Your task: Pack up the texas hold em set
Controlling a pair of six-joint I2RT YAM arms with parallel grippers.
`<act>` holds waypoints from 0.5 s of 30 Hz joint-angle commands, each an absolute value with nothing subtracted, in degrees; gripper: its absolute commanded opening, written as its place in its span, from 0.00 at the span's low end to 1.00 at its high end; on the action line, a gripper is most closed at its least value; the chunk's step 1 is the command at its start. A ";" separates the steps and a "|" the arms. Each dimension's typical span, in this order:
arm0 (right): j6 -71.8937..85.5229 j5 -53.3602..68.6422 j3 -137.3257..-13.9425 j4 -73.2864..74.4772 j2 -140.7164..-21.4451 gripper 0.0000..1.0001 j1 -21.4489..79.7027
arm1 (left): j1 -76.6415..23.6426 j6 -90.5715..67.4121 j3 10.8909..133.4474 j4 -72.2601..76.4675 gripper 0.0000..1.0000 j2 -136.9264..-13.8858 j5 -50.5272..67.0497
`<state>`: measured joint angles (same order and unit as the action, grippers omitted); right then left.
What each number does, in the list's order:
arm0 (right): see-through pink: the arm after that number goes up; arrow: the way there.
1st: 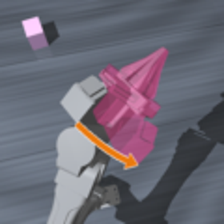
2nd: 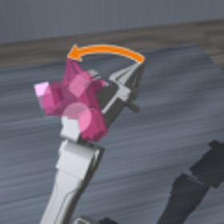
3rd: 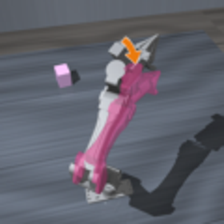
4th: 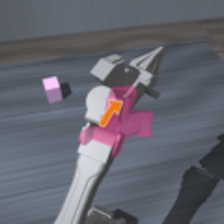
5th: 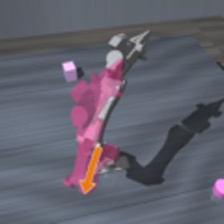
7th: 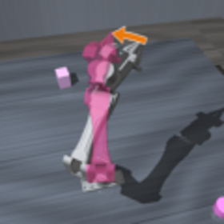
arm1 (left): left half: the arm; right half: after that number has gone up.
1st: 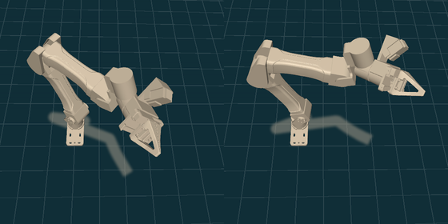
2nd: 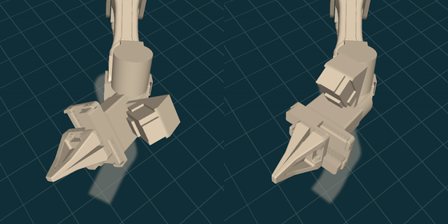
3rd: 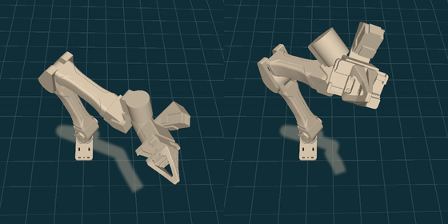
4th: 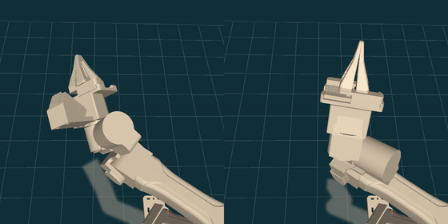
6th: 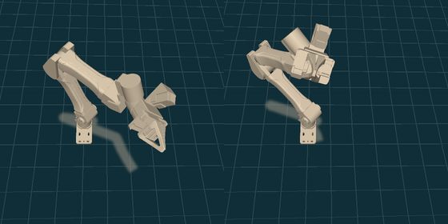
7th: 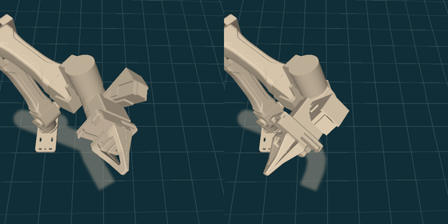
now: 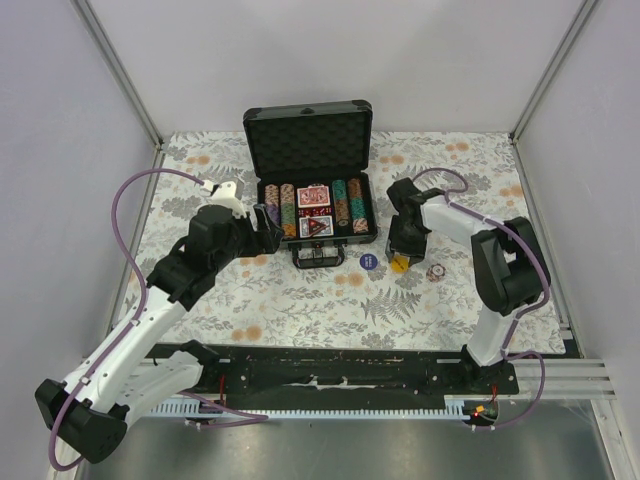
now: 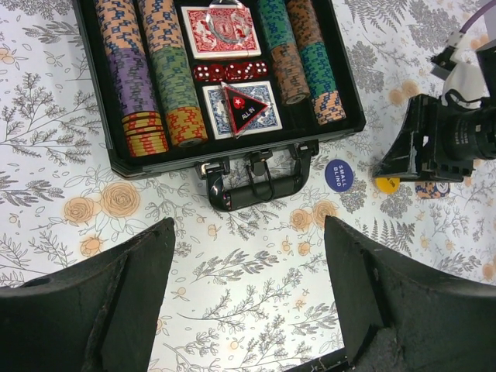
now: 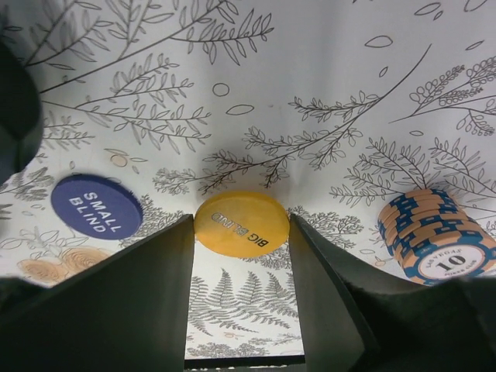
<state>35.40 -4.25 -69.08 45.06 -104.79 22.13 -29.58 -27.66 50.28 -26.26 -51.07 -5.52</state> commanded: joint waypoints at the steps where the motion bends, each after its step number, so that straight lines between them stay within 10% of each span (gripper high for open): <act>1: 36.12 -3.60 -72.59 46.49 -100.64 0.55 22.41 | -29.27 -26.81 52.38 -25.66 0.84 -51.06 -5.80; 15: 35.77 -2.99 -88.05 47.55 -104.58 0.55 29.00 | -29.27 -26.72 52.29 -26.28 0.84 -50.54 -6.77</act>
